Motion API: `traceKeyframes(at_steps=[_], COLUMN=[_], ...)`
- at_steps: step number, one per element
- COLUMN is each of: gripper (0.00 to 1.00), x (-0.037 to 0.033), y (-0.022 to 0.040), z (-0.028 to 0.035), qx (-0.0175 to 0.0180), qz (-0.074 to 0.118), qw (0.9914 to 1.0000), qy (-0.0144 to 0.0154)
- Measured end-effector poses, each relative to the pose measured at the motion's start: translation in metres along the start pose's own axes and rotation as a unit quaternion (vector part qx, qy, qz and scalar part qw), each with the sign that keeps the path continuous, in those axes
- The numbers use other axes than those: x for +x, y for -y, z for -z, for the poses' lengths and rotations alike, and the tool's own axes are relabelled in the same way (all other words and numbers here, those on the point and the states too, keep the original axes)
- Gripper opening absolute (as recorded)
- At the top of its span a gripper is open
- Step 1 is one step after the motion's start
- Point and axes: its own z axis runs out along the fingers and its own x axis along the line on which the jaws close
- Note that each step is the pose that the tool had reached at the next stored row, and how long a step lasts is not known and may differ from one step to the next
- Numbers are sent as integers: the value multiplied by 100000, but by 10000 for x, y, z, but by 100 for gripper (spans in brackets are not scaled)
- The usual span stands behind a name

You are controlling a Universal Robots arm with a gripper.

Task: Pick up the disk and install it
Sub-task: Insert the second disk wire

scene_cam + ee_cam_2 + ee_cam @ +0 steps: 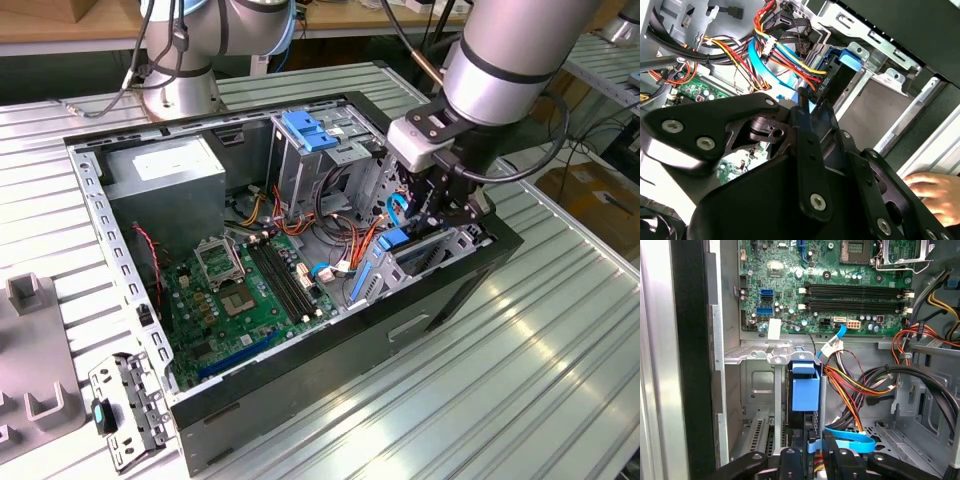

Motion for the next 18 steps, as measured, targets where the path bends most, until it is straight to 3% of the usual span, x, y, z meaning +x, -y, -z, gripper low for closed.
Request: traceKeyframes(at_steps=[4, 7, 11, 13, 18], gripper=[30, 30, 29, 15, 11], x=[-6, -13, -14, -15, -16], y=[15, 21, 22, 22, 21], z=[94, 127, 130, 130, 130], qx=[-1, 0, 3, 2, 2], qz=[2, 21, 35, 37, 44], qw=[100000, 100000, 100000, 100000, 100000], qy=[-9, -111, -203, -220, -266])
